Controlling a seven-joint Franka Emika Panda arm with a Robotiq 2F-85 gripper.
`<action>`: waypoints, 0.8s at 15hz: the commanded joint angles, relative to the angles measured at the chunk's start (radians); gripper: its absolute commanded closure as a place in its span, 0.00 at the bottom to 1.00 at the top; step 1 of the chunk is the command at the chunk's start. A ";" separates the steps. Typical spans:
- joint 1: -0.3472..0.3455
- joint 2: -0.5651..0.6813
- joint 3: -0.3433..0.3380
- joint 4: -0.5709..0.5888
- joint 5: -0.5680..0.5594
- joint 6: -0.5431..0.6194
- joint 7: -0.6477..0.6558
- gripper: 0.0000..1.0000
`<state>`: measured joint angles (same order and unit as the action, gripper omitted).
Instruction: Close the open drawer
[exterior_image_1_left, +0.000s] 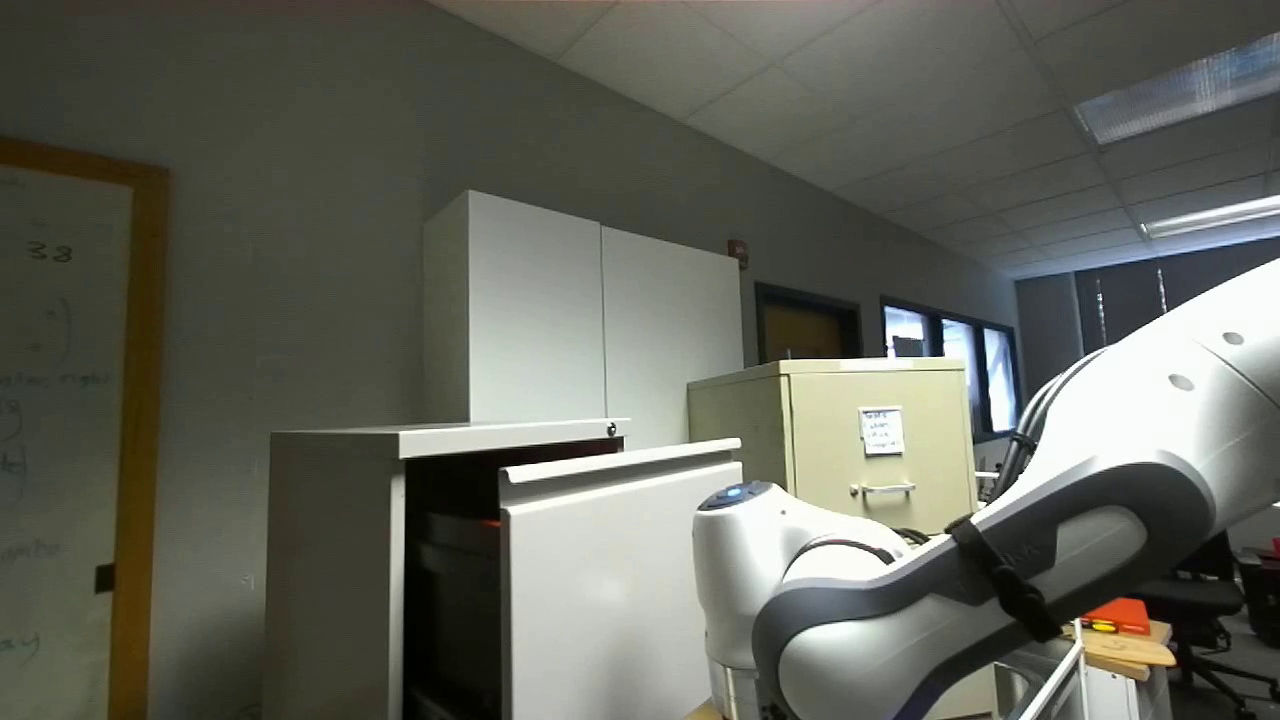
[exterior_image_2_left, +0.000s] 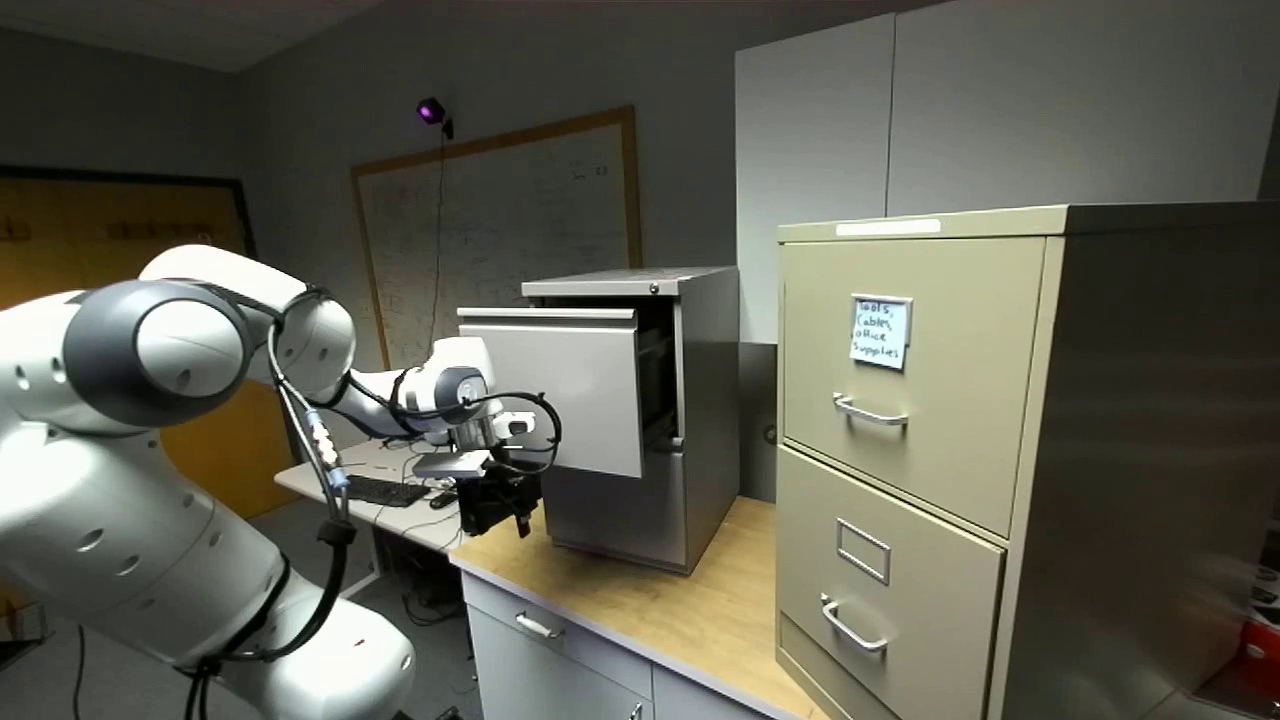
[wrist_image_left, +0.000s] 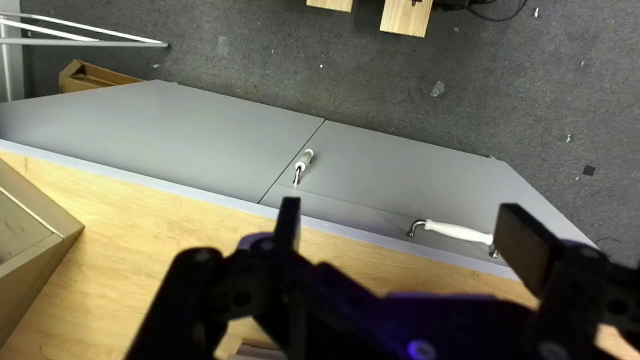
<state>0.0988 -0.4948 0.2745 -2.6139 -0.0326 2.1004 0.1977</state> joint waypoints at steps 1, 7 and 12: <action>0.021 0.003 -0.020 0.001 -0.011 -0.002 0.009 0.00; -0.041 -0.002 -0.002 0.025 -0.118 0.061 0.131 0.00; -0.079 -0.089 0.035 0.036 -0.176 0.128 0.337 0.00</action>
<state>0.0463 -0.5166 0.2745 -2.5913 -0.1646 2.2158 0.4253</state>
